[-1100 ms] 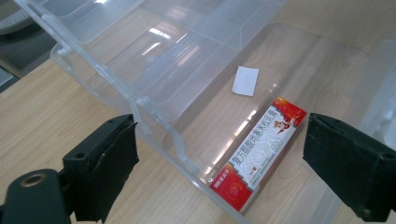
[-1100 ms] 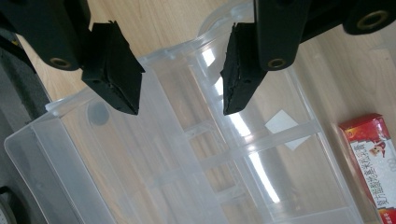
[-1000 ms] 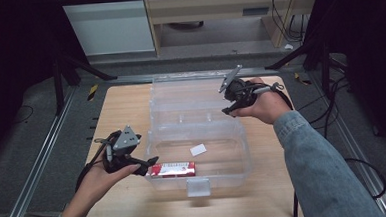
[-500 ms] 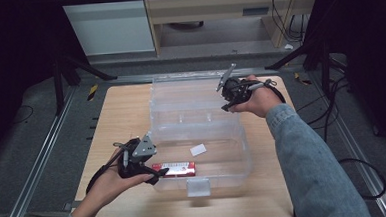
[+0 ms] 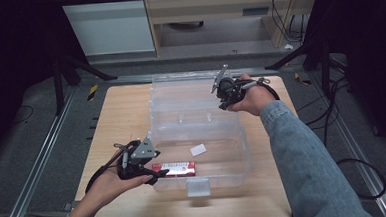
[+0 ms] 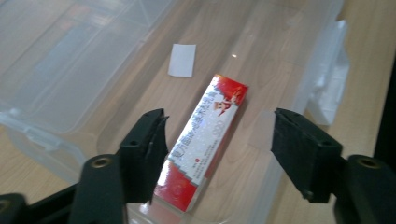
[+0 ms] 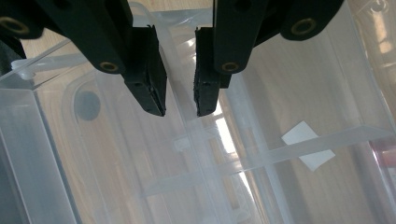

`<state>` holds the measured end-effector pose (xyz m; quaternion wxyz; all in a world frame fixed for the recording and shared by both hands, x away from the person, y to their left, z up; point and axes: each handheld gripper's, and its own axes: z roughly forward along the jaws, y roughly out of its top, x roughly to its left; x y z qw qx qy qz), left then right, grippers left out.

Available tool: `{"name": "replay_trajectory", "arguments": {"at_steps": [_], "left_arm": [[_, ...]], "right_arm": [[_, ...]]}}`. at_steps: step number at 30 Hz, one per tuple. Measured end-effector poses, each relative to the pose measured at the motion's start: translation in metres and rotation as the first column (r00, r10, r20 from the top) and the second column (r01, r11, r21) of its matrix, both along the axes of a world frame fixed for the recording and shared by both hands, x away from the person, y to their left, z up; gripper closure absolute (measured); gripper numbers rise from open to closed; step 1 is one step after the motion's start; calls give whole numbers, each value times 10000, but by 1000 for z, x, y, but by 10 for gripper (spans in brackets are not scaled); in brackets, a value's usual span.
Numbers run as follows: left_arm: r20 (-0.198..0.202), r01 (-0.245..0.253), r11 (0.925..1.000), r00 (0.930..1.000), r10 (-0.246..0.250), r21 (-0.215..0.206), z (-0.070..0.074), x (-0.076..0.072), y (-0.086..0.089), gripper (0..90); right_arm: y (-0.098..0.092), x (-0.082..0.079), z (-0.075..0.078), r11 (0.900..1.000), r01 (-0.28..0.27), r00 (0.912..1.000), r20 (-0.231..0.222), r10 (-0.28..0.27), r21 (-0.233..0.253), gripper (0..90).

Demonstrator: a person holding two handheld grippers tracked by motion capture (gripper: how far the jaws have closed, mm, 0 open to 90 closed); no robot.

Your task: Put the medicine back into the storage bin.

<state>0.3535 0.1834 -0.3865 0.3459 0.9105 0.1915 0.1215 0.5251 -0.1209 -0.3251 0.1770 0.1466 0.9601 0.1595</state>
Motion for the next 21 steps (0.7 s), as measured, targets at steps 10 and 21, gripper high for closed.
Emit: {"name": "replay_trajectory", "arguments": {"at_steps": [10, 21], "left_arm": [[-144, 591, 9976, 9982, -586, 353, -2, -12, -1, 399], [-735, 998, 9914, 9929, -936, 850, -25, -13, -3, 434]], "right_arm": [[1, -1, 0, 9999, 71, 10000, 12, -71, -102, 746], [1, -1, 0, 9999, 24, 10000, 13, -24, -124, 749]]}}
